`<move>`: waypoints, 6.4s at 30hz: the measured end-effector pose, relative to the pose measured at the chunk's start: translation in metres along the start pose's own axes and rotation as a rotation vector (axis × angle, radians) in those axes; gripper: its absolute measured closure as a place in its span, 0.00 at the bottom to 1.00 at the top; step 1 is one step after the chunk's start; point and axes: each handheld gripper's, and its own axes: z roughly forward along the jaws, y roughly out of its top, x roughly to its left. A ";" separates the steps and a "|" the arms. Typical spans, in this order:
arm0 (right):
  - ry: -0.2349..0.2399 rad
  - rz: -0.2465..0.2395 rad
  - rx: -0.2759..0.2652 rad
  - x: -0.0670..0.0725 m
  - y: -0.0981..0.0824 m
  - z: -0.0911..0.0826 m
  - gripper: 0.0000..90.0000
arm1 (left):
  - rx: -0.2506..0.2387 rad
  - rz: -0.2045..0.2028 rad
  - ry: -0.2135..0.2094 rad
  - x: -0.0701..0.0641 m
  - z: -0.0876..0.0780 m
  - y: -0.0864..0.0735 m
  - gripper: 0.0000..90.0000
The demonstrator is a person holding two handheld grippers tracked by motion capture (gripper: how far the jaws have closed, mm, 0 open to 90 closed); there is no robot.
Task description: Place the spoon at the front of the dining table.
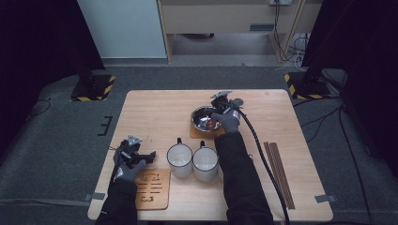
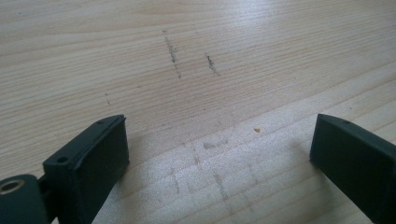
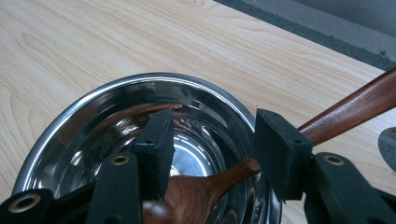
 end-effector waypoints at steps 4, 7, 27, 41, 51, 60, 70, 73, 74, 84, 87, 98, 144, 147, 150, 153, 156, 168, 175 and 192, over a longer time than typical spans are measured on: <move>-0.005 -0.004 0.006 0.000 -0.001 -0.002 0.53 | 0.000 0.000 0.000 0.000 0.000 0.000 0.04; -0.008 -0.005 0.013 0.000 -0.002 -0.004 0.53 | 0.000 0.000 0.000 0.000 0.000 0.000 0.04; 0.011 0.039 0.017 0.002 -0.023 -0.020 0.54 | 0.000 0.000 0.000 0.000 0.000 0.000 0.04; 0.012 0.052 0.016 0.007 -0.030 -0.028 0.54 | 0.000 0.000 0.000 0.000 0.000 0.000 0.04; 0.015 0.069 0.009 0.009 -0.030 -0.033 0.53 | 0.000 0.000 0.000 0.000 0.000 0.000 0.04; 0.005 0.088 -0.058 -0.001 -0.022 -0.054 0.53 | 0.000 0.000 0.000 0.000 0.000 0.000 0.04; -0.014 0.095 -0.133 -0.013 -0.018 -0.093 0.52 | 0.000 0.000 0.000 0.000 0.000 0.000 0.04; -0.019 0.091 -0.156 -0.016 -0.018 -0.106 0.52 | 0.000 0.000 0.000 0.000 0.000 0.000 0.04; -0.017 0.094 -0.170 -0.017 -0.019 -0.111 0.52 | 0.000 0.000 0.000 0.000 0.000 0.000 0.04; -0.031 0.104 -0.224 -0.030 -0.043 -0.148 0.52 | 0.000 -0.001 0.000 0.000 0.000 0.000 0.04; -0.037 0.108 -0.237 -0.035 -0.053 -0.157 0.52 | 0.000 -0.001 0.000 0.000 0.000 0.000 0.04; -0.057 0.117 -0.262 -0.047 -0.089 -0.189 0.52 | 0.000 -0.001 0.000 0.000 0.000 0.000 0.04; -0.078 0.154 -0.196 -0.046 -0.205 -0.222 0.59 | 0.000 -0.001 0.000 0.000 0.000 0.000 0.03; -0.082 0.149 -0.176 -0.044 -0.209 -0.220 0.59 | 0.000 -0.002 0.000 0.000 0.000 0.000 0.03; -0.082 0.153 -0.158 -0.042 -0.212 -0.217 0.59 | 0.000 -0.002 0.000 0.000 0.000 0.000 0.03; -0.069 0.168 -0.151 -0.041 -0.217 -0.214 0.59 | 0.000 -0.001 0.000 0.000 0.000 0.000 0.03; -0.069 0.168 -0.140 -0.041 -0.220 -0.212 0.60 | 0.000 -0.002 0.000 0.000 0.000 0.000 0.03; -0.067 0.158 -0.069 -0.037 -0.228 -0.198 0.62 | 0.000 -0.001 0.000 0.000 0.000 0.000 0.03; -0.064 0.156 -0.050 -0.037 -0.230 -0.195 0.62 | 0.000 -0.001 0.000 0.000 0.000 0.000 0.03; -0.069 0.154 -0.021 -0.035 -0.232 -0.190 0.62 | 0.000 -0.001 0.000 0.000 0.000 0.000 0.03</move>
